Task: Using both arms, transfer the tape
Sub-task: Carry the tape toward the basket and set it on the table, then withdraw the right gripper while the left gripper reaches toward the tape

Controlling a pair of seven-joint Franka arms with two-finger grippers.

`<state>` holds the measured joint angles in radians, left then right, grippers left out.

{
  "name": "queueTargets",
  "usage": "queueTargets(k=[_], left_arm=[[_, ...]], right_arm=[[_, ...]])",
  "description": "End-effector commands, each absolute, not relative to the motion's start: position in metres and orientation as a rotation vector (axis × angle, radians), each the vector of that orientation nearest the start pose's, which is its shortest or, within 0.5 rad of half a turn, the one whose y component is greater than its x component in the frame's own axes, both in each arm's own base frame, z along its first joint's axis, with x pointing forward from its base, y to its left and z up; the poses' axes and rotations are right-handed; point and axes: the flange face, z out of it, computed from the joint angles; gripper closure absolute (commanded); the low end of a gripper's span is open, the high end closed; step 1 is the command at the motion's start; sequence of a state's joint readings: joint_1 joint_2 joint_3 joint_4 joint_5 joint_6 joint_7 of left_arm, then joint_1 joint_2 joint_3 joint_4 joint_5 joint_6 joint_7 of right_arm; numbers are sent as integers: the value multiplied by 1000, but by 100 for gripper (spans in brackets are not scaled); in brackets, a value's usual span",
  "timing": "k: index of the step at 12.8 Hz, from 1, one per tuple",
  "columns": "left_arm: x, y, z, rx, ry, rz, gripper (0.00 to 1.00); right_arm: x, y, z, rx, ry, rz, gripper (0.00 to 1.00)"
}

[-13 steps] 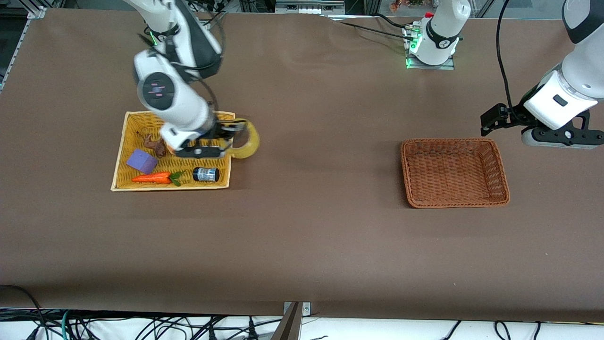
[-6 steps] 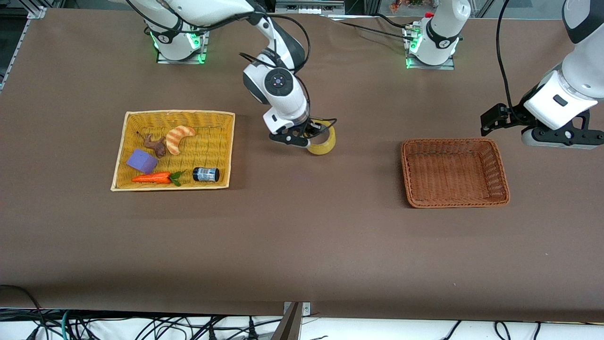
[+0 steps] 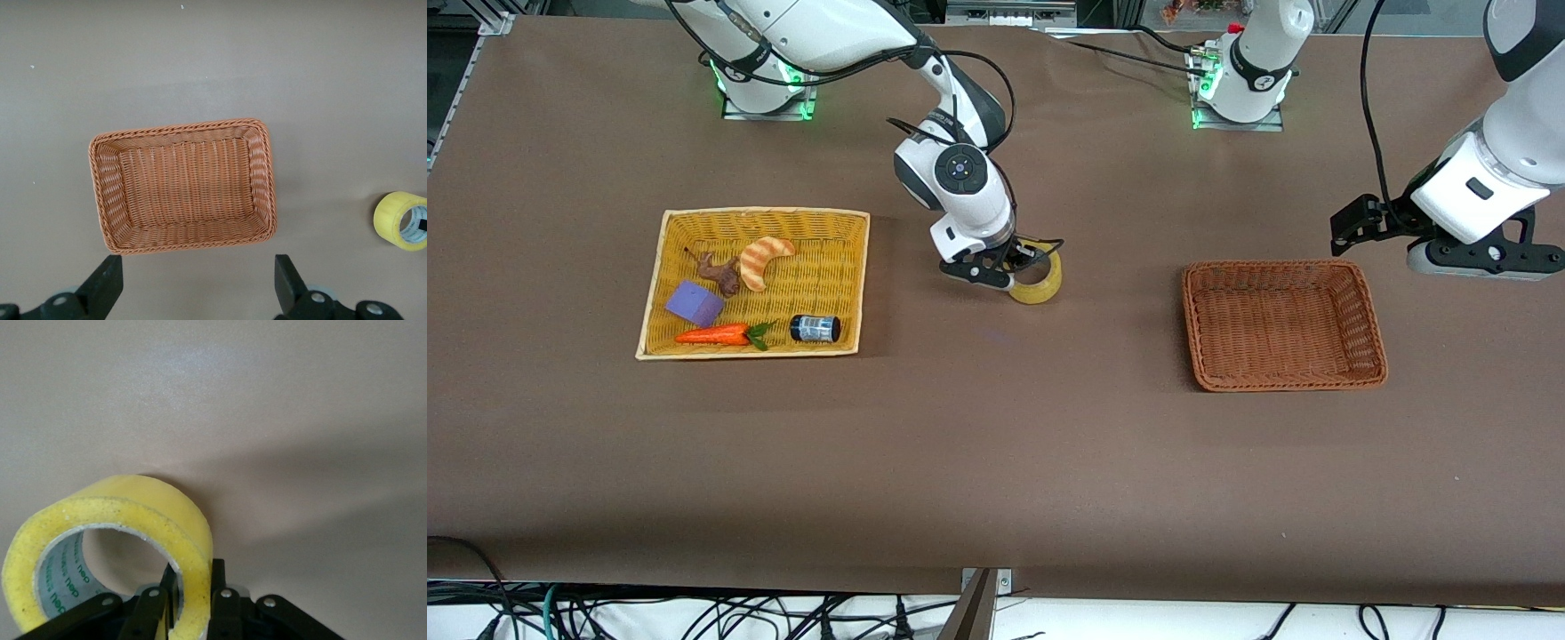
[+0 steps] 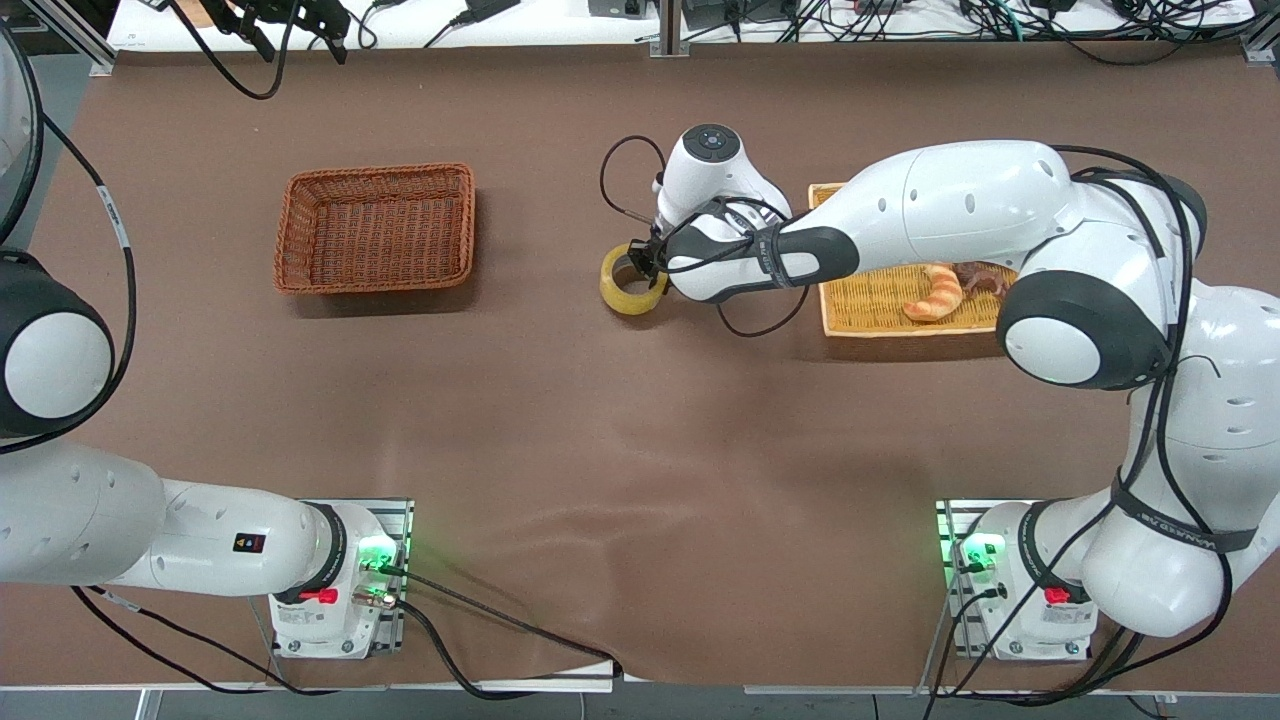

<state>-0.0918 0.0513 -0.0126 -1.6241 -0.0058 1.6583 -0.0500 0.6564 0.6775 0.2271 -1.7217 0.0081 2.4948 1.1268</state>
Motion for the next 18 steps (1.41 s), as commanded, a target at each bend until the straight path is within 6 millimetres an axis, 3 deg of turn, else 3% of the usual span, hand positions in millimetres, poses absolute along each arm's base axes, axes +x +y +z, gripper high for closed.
queueTargets(k=[1,2,3,4,6,7,8,11,13,15,16,18], left_arm=[[575,-62,576,-3130,123,52,0],[575,-63,575,-3129,126,54,0],[575,-64,574,-3129,116,59,0],[574,-63,573,-3128,116,83,0],[572,-65,572,-3126,128,100,0],[573,-68,572,-3126,133,97,0],[578,-69,558,-3121,135,137,0],[581,-72,546,-3117,147,173,0],[581,-100,536,-3125,196,202,0],[576,-149,514,-3162,149,275,0],[577,-174,494,-3157,146,325,0],[578,-218,462,-3161,184,344,0]], right_arm=[[447,523,217,-2921,457,61,63],[449,522,220,-2920,459,57,22],[451,521,225,-2920,461,54,0],[454,518,236,-2930,464,53,0],[473,494,289,-2965,504,54,0],[489,468,326,-2971,528,35,0],[501,438,364,-3006,485,41,0],[531,318,456,-3095,188,95,0],[546,234,502,-3109,74,95,0],[557,147,534,-3113,-56,61,0],[559,116,540,-3111,-136,72,0],[556,85,551,-3107,-173,83,0]])
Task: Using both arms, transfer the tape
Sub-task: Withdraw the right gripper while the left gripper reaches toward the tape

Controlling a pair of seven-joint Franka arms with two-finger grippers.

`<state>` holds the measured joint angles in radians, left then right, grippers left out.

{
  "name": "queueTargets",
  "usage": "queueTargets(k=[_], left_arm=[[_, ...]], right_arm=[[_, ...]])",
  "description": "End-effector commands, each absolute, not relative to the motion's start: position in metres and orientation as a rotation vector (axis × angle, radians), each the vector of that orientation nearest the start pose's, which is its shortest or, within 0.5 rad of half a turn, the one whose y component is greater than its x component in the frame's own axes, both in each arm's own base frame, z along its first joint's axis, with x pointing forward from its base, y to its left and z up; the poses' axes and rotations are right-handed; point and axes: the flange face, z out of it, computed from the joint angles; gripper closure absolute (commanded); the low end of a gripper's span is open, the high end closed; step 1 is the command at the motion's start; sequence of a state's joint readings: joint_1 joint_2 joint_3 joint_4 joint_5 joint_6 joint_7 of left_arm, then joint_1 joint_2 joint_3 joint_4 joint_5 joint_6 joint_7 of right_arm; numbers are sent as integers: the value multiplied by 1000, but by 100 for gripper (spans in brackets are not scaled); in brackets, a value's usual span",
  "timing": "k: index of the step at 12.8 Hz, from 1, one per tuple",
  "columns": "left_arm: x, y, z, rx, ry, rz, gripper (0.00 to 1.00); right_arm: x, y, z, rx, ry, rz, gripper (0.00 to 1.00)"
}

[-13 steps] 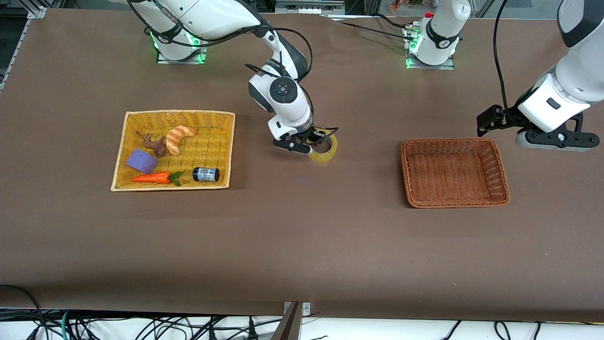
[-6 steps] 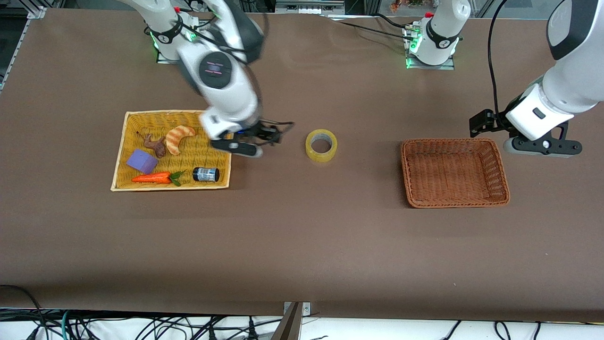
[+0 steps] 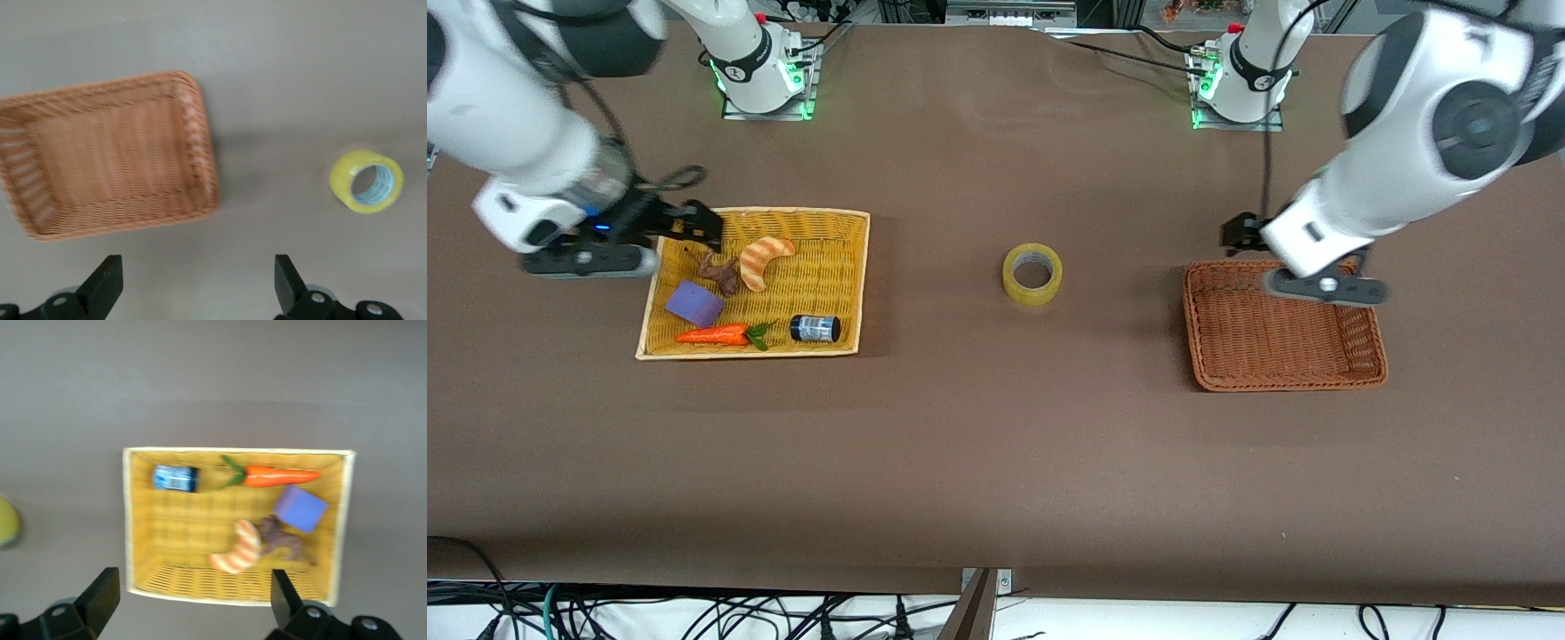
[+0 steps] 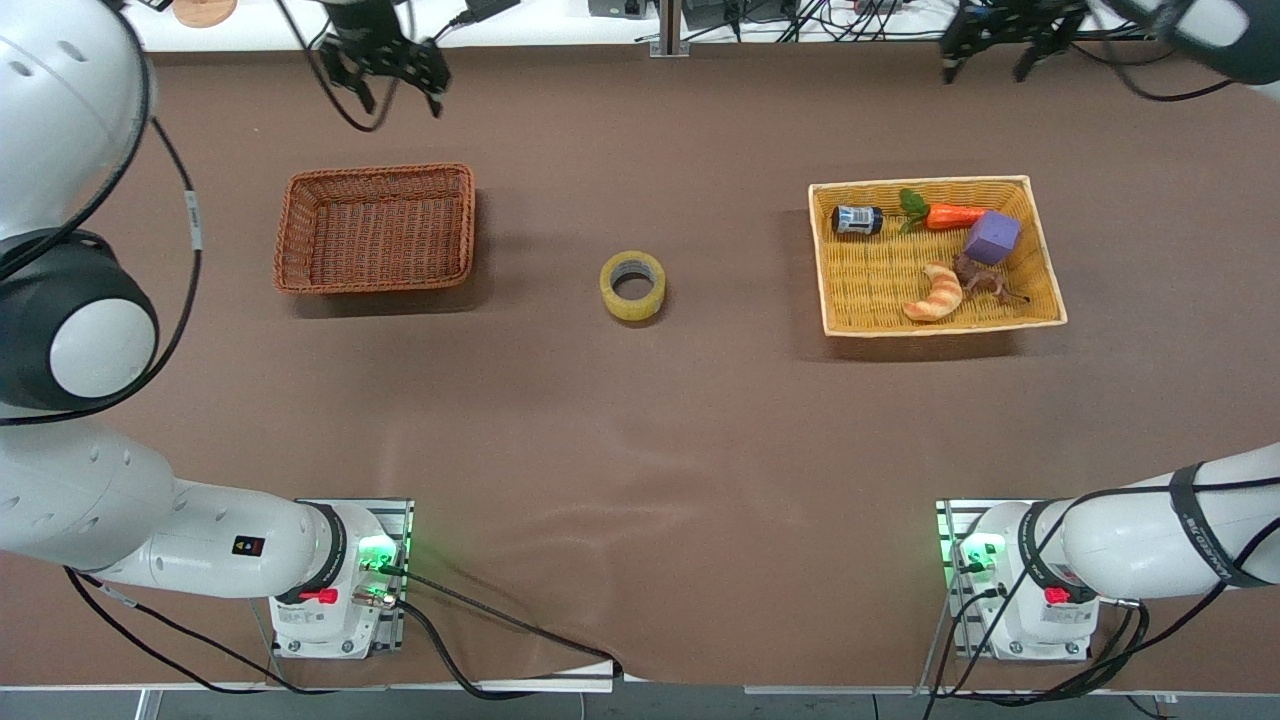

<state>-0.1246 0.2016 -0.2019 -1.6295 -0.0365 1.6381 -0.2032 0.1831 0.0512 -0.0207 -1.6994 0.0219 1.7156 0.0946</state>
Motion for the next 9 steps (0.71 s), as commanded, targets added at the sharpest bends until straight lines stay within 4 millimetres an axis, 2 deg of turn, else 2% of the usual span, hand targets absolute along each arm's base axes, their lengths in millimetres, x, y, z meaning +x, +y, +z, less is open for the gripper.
queueTargets(k=[1,3,4,5,6,9], left_arm=[[579,-238,441,-3177,217,331,0],[582,-269,395,-3189,284,374,0],[576,-290,372,-3189,334,380,0],[566,-313,349,-3182,391,372,0],[558,-327,323,-3183,421,369,0],[532,-366,269,-3201,513,310,0]], right_arm=[[555,84,552,-3107,-171,90,0],[555,84,553,-3109,-172,92,0],[556,83,553,-3109,-172,90,0],[555,84,553,-3109,-174,90,0],[555,84,553,-3111,-170,90,0],[555,83,554,-3115,-171,89,0]])
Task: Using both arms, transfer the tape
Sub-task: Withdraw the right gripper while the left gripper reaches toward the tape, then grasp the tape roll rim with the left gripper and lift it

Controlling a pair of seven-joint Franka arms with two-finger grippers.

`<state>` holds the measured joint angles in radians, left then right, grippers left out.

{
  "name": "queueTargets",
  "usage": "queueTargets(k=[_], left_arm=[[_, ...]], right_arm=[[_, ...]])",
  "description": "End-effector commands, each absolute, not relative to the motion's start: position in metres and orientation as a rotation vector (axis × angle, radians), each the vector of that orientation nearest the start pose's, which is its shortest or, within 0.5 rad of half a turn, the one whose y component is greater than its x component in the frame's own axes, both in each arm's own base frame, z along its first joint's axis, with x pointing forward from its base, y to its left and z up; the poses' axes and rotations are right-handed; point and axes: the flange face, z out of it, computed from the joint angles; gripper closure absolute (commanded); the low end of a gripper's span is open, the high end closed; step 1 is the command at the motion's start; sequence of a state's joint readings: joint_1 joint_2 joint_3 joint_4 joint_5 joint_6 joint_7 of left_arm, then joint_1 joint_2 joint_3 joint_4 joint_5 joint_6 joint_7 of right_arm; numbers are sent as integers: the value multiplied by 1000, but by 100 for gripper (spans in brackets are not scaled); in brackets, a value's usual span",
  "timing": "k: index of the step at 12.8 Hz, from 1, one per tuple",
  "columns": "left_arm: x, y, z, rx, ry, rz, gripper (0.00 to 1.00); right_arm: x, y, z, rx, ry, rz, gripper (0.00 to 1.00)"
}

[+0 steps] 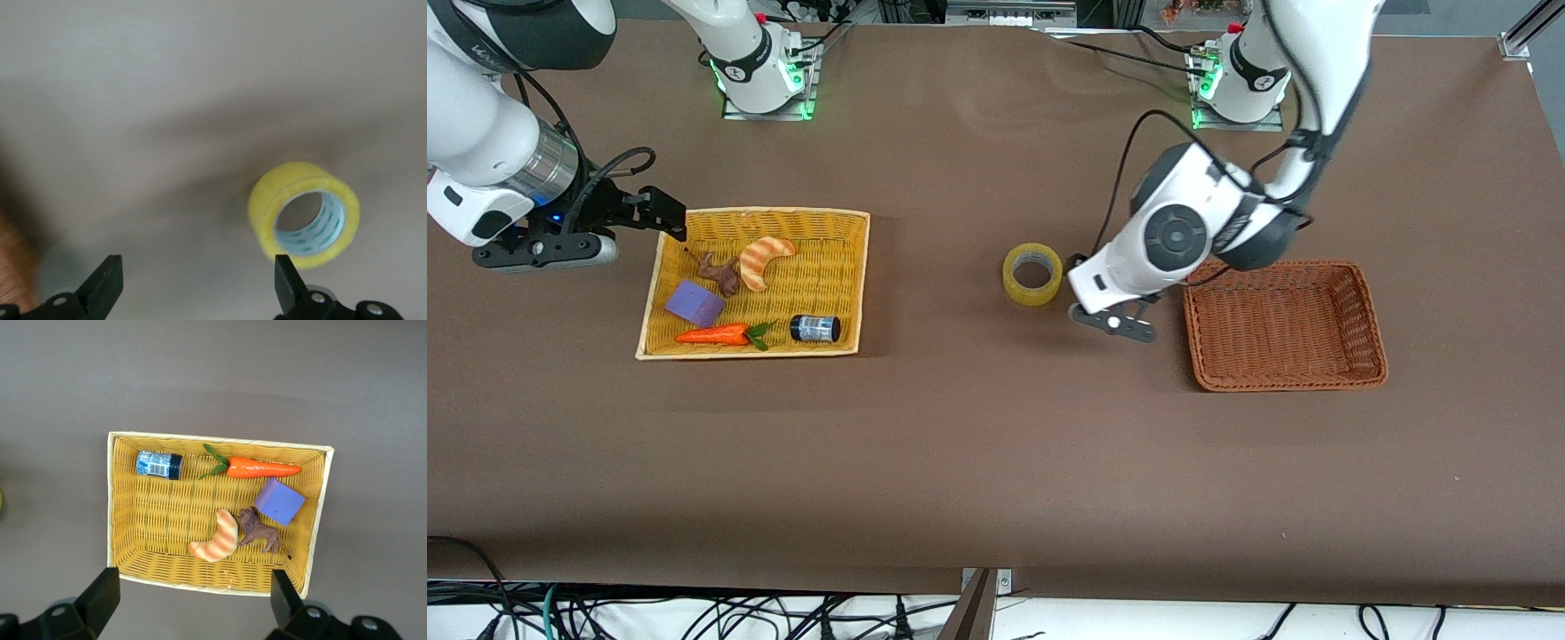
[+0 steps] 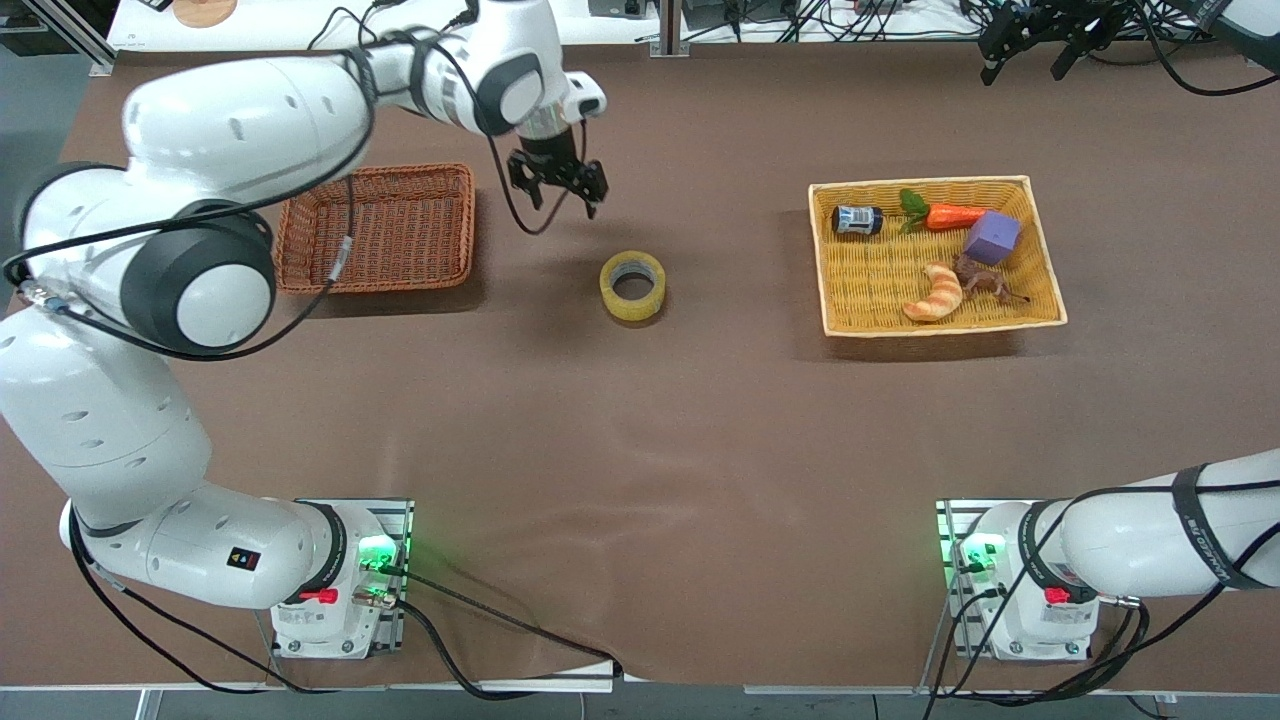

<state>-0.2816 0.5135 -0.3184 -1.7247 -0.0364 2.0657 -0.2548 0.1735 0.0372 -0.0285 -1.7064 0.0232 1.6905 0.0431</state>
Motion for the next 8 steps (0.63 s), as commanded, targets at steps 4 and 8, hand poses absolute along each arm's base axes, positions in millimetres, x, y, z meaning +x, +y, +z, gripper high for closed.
queueTargets(k=[4,8], left_arm=[[504,-384,221,-3235,570,206,0],[493,-398,190,-3165,676,142,0]], right_arm=[[553,80,560,-3119,-170,72,0],[550,78,562,-3125,-165,83,0]])
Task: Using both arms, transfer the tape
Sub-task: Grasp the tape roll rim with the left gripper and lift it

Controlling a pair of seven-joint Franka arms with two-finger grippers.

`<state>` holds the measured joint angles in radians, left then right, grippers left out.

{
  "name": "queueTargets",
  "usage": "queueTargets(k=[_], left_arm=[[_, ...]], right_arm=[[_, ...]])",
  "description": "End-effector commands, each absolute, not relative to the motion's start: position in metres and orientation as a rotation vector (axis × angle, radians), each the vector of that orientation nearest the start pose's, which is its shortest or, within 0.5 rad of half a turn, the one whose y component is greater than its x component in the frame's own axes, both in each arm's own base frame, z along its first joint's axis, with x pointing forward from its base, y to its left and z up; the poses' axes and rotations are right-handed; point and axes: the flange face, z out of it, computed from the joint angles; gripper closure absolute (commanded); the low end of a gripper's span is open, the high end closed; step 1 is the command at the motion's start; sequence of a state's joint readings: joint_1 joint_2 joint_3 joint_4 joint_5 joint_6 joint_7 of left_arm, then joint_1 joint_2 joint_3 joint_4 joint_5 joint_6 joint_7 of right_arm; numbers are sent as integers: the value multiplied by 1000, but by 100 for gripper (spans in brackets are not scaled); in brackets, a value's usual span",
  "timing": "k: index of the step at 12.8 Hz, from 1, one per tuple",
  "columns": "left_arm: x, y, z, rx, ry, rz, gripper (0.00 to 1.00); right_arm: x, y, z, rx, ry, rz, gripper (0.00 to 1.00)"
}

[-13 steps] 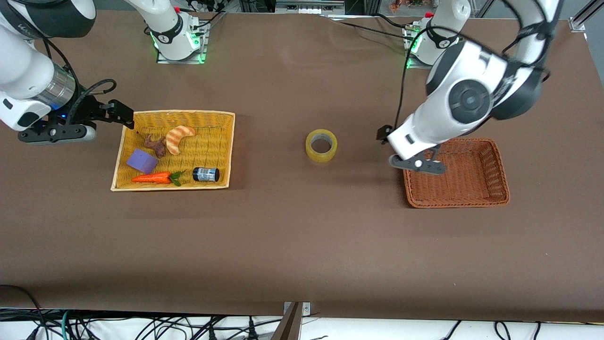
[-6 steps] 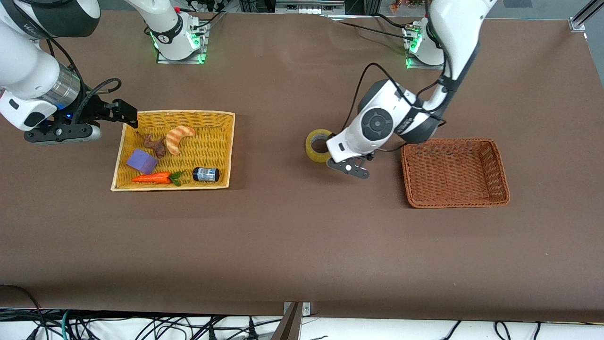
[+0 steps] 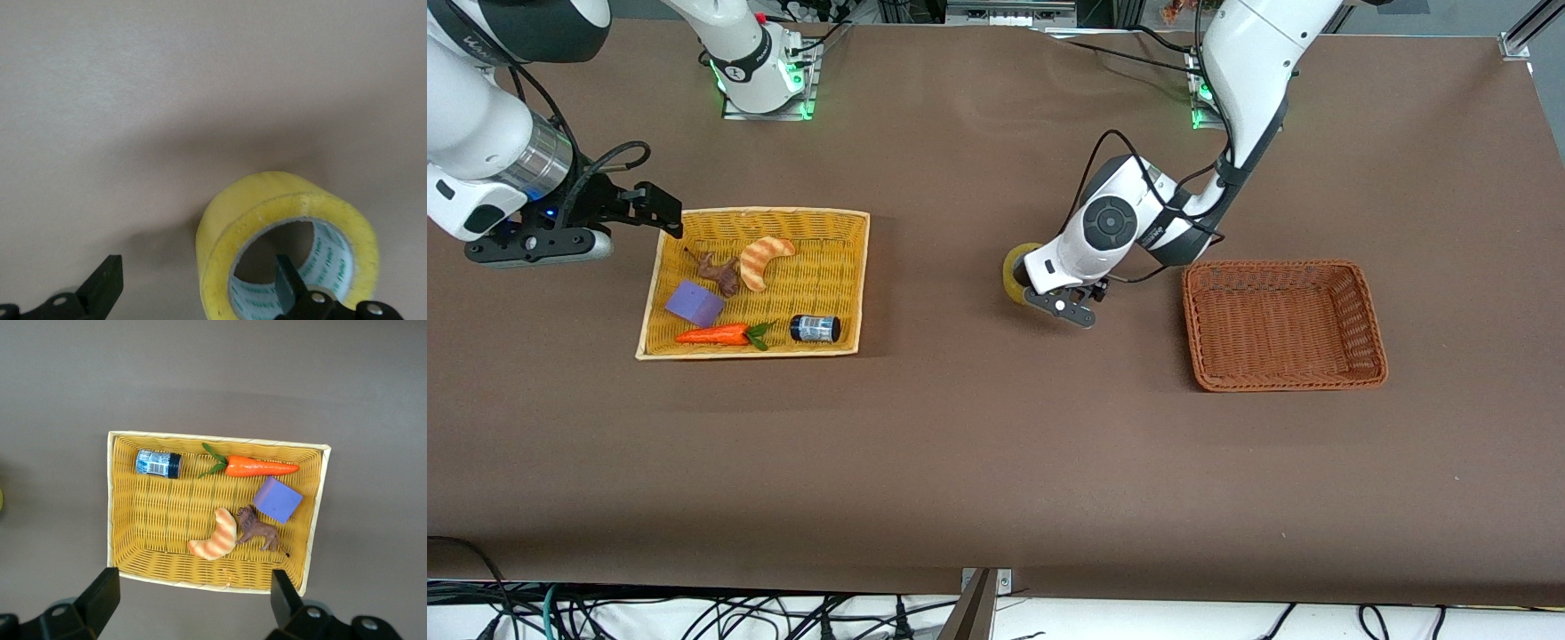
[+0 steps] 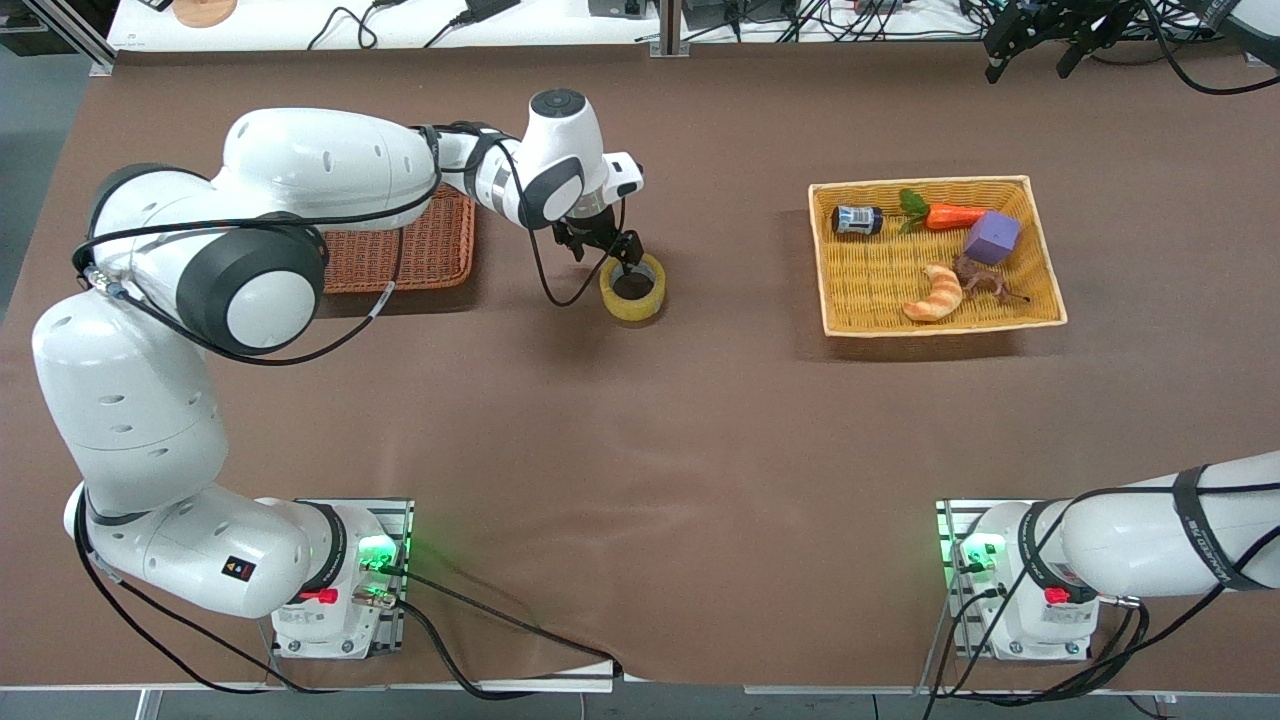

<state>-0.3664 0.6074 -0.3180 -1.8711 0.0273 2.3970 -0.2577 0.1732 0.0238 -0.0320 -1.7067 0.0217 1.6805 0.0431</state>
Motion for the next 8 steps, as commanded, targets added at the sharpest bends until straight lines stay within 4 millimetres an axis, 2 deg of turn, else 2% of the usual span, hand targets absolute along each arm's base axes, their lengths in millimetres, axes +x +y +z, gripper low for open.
queueTargets(k=[1,3,4,5,8], left_arm=[[493,-399,188,-3155,692,134,10],[493,-398,188,-3152,696,135,71],[494,-397,187,-3148,703,136,96],[495,-396,187,-3149,700,136,100],[500,-393,202,-3148,691,117,100]], right_arm=[[550,78,563,-3125,-165,81,0],[550,78,563,-3125,-165,81,0],[550,78,565,-3126,-165,76,0],[549,78,566,-3127,-161,74,0],[549,78,566,-3126,-165,74,0]])
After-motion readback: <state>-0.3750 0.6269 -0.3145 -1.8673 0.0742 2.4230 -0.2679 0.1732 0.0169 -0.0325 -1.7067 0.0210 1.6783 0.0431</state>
